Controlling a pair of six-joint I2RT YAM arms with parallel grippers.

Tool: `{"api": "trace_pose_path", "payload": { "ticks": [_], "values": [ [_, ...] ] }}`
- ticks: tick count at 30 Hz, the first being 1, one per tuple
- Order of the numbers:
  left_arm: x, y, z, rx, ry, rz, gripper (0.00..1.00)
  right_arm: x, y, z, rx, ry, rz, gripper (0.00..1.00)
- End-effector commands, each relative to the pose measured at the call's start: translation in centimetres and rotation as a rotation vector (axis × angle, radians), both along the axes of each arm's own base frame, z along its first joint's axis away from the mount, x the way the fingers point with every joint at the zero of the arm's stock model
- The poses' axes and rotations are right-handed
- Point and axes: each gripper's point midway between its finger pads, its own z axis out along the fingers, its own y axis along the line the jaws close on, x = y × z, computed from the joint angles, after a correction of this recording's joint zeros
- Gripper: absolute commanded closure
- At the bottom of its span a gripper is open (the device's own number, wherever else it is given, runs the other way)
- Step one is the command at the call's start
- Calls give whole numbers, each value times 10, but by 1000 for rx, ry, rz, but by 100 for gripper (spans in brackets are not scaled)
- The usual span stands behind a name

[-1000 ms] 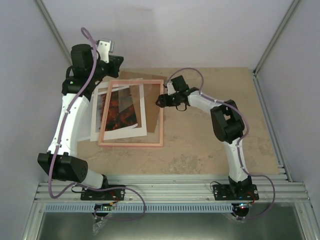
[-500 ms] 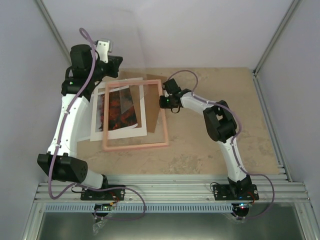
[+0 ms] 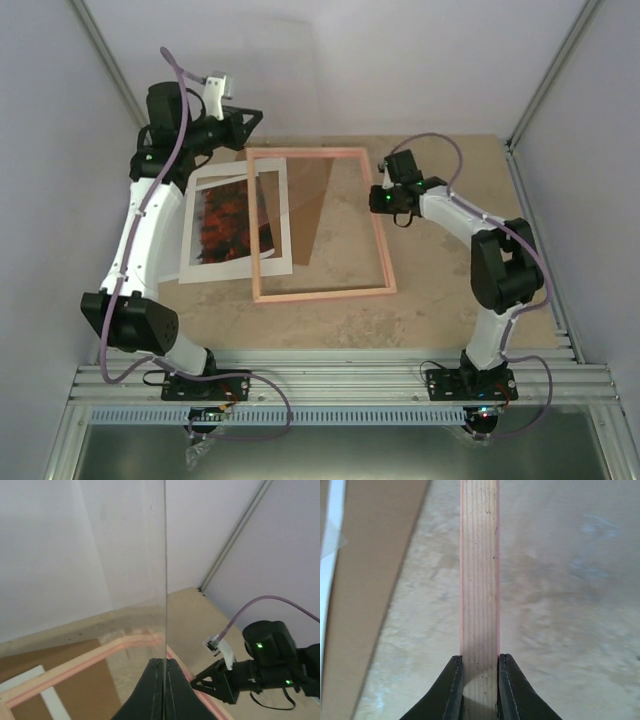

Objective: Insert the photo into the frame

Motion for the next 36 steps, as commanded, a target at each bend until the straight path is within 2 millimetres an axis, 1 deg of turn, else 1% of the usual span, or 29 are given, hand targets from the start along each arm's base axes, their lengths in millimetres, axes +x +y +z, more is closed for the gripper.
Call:
{"api": "trace_pose_path", "payload": {
  "ticks": [1, 2, 5, 7, 8, 9, 11, 12, 13, 14, 16, 17, 18, 19, 20, 21, 22, 24, 26, 28, 29, 33, 35, 36],
  "values": [
    [-13, -36, 13, -80, -12, -157, 100, -18, -29, -29, -57, 43, 3, 100],
    [-16, -44, 11, -83, -3, -180, 100, -24, -36, -35, -63, 51, -4, 100],
    [-23, -65, 4, -108, 33, -240, 100, -38, -57, -42, -62, 66, -37, 100],
    [-26, -74, 0, -134, 60, -265, 100, -50, -69, -43, -57, 66, -65, 99],
    [-27, -79, -3, -147, 75, -278, 100, -55, -74, -39, -54, 52, -75, 99],
    [-27, -82, -5, -164, 90, -292, 100, -59, -76, -38, -47, 45, -76, 91],
    [-28, -92, -8, -209, 128, -333, 100, -61, -79, -34, -26, 32, -72, 54],
    [-30, -97, -9, -231, 147, -359, 100, -61, -81, -31, -8, 30, -64, 38],
    [-31, -102, -10, -246, 159, -387, 100, -61, -83, -26, 17, 23, -47, 28],
    [-34, -106, -7, -260, 163, -414, 100, -61, -84, -19, 53, 6, 3, 22],
    [-40, -114, -3, -275, 165, -472, 100, -65, -89, 0, 122, -41, 133, 15],
    [-43, -116, -1, -278, 164, -496, 100, -69, -93, 11, 160, -68, 203, 13],
    [-46, -117, 0, -281, 164, -515, 100, -75, -97, 26, 228, -106, 286, 11],
    [-50, -118, -2, -285, 172, -535, 100, -81, -107, 42, 293, -159, 344, 8],
    [-53, -118, -5, -284, 179, -543, 100, -91, -113, 61, 400, -207, 403, 4],
    [-55, -118, -10, -284, 190, -548, 100, -97, -120, 75, 448, -257, 441, 3],
    [-57, -117, -14, -286, 199, -550, 100, -102, -126, 85, 483, -285, 465, 2],
    [-61, -118, -16, -287, 203, -565, 100, -106, -129, 100, 533, -315, 519, 2],
    [-69, -122, -13, -287, 200, -605, 100, -101, -126, 114, 618, -335, 551, 2],
    [-78, -128, -10, -293, 202, -657, 100, -87, -125, 127, 714, -350, 554, 2],
    [-83, -131, -7, -300, 204, -679, 100, -79, -124, 130, 748, -340, 544, 2],
    [-100, -141, -2, -326, 214, -747, 100, -49, -119, 142, 721, -360, 531, 2],
    [-106, -145, 1, -333, 205, -773, 100, -41, -117, 147, 766, -327, 507, 2],
    [-108, -146, 3, -335, 202, -782, 100, -41, -116, 150, 792, -314, 508, 2]
  ]
}}
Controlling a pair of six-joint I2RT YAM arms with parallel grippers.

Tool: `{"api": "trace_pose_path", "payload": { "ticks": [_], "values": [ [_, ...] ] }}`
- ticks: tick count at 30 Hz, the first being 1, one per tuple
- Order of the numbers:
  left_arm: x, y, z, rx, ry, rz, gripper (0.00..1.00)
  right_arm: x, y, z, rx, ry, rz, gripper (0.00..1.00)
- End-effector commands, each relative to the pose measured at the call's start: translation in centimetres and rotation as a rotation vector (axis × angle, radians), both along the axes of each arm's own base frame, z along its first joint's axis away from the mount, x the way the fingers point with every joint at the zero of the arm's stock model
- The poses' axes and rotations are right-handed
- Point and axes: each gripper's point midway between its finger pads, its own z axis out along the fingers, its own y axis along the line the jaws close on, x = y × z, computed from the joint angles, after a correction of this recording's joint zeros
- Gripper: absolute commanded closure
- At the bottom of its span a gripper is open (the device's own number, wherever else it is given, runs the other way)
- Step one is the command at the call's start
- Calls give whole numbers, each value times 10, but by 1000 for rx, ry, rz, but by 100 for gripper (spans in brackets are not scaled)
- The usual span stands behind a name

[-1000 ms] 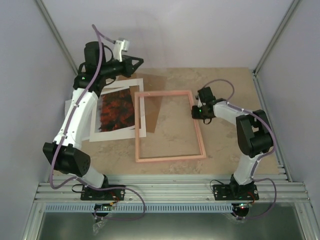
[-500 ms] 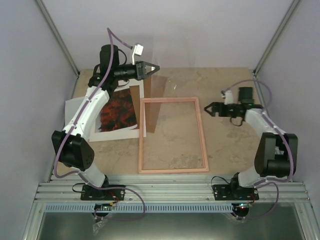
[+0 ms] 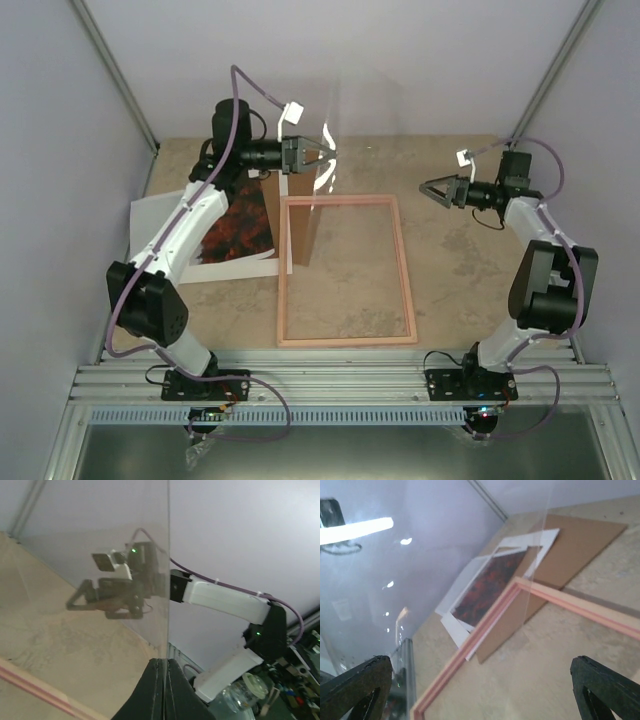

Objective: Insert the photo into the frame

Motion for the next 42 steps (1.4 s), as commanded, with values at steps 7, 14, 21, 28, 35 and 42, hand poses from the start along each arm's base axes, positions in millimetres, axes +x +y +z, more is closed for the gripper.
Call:
{"api": "trace_pose_path", "payload": {
  "ticks": [7, 14, 21, 28, 35, 42],
  "values": [
    [-36, -5, 28, -72, -71, -116, 100, 6, 25, 46, 115, -4, 86, 3],
    [3, 14, -38, 127, 33, 174, 100, -13, 26, 75, 108, -25, 104, 70],
    [26, 45, -111, 331, 170, 439, 100, -34, 28, 35, 68, 138, 32, 100],
    [16, 83, -176, 526, 300, 625, 100, -55, 26, -25, -62, 319, -41, 99],
    [-11, 90, -238, 630, 437, 575, 100, -61, 62, -78, -204, 384, -9, 100],
    [-3, 99, -278, 708, 475, 581, 100, -51, 65, -120, -270, 470, -14, 100]
  ]
}}
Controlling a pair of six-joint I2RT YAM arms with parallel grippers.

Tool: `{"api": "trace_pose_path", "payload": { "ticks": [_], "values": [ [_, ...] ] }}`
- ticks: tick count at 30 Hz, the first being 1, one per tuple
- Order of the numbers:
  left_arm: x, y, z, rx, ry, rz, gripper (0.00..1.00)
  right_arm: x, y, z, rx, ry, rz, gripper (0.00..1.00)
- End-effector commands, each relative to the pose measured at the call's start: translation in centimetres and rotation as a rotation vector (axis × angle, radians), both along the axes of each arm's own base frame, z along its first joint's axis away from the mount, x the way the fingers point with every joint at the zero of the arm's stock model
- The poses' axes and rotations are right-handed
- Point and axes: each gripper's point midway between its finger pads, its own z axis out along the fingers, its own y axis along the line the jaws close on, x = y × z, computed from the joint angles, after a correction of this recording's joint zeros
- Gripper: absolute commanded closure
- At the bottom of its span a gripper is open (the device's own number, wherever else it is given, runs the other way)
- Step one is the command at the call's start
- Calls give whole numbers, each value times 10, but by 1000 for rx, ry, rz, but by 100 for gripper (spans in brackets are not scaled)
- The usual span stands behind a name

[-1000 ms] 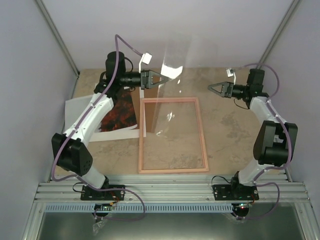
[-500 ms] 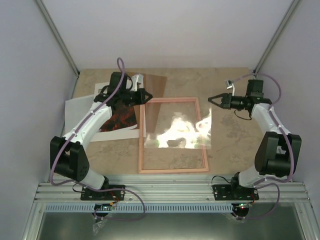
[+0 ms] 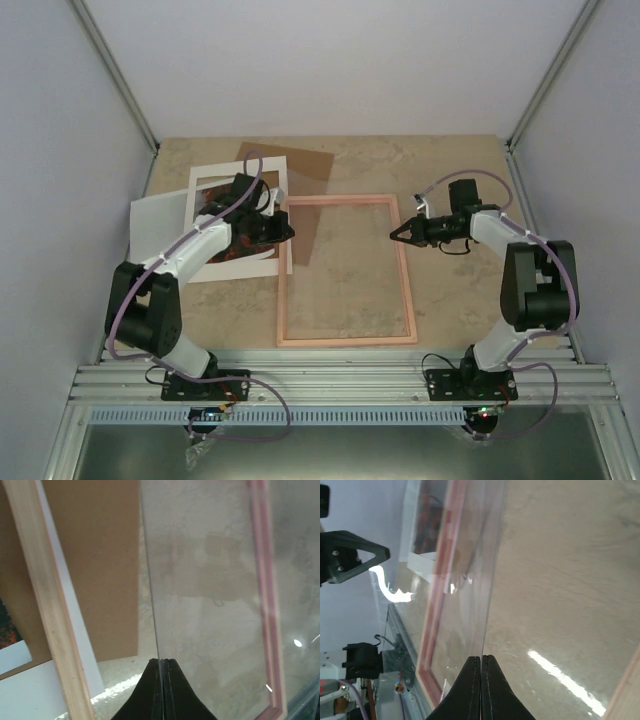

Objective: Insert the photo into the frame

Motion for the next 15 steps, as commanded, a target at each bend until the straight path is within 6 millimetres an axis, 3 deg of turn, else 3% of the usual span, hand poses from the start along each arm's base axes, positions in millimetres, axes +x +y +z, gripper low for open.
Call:
{"api": "trace_pose_path", "payload": {
  "ticks": [1, 5, 11, 15],
  "values": [
    [9, 11, -25, 70, 0, 14, 100, 11, -2, -23, -59, 14, -9, 99],
    [9, 13, -49, 86, 63, 7, 100, 13, 2, -38, -75, 33, -4, 99],
    [17, 20, -65, 84, 94, 38, 100, 19, 9, -42, -91, 32, 13, 99],
    [15, 22, -63, 37, 148, 47, 100, 17, 15, -18, -32, 83, 23, 100]
  ]
}}
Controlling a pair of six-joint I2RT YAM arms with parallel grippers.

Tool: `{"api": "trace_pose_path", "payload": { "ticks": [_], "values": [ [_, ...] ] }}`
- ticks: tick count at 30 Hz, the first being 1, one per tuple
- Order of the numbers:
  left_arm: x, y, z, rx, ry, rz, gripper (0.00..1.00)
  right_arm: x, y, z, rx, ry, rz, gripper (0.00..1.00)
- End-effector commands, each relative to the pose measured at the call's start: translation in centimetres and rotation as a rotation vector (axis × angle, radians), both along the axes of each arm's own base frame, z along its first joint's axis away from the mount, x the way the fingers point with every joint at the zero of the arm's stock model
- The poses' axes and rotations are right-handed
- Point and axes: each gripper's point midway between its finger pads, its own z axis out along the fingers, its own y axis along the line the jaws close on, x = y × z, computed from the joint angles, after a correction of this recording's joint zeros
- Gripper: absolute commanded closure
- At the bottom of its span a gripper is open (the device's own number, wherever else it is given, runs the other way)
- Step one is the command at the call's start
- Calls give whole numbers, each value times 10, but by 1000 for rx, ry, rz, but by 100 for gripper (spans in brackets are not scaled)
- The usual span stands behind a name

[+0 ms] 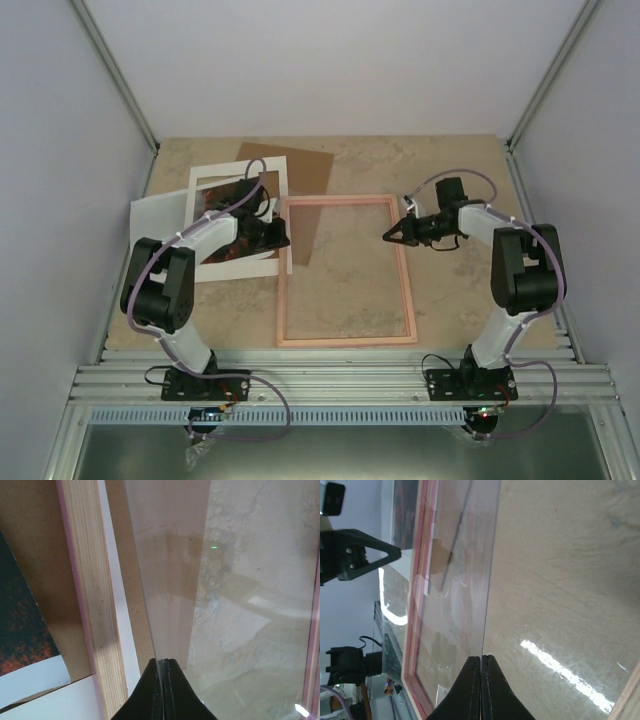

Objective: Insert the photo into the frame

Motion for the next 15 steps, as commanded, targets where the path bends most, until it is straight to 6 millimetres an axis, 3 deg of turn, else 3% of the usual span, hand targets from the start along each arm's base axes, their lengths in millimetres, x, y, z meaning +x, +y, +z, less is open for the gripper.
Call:
{"api": "trace_pose_path", "payload": {
  "ticks": [1, 5, 9, 15],
  "values": [
    [6, 5, 8, -48, 18, 22, 100, 2, 6, 34, 64, 19, 10, 100],
    [-1, 6, 10, -56, 45, 18, 100, -13, 5, 45, 78, 35, 17, 99],
    [-8, 7, -2, -58, 77, 28, 100, -28, 0, 22, 39, 75, 2, 100],
    [-12, 7, -15, -56, 99, 44, 100, -21, -3, 9, 8, 45, 2, 100]
  ]
}}
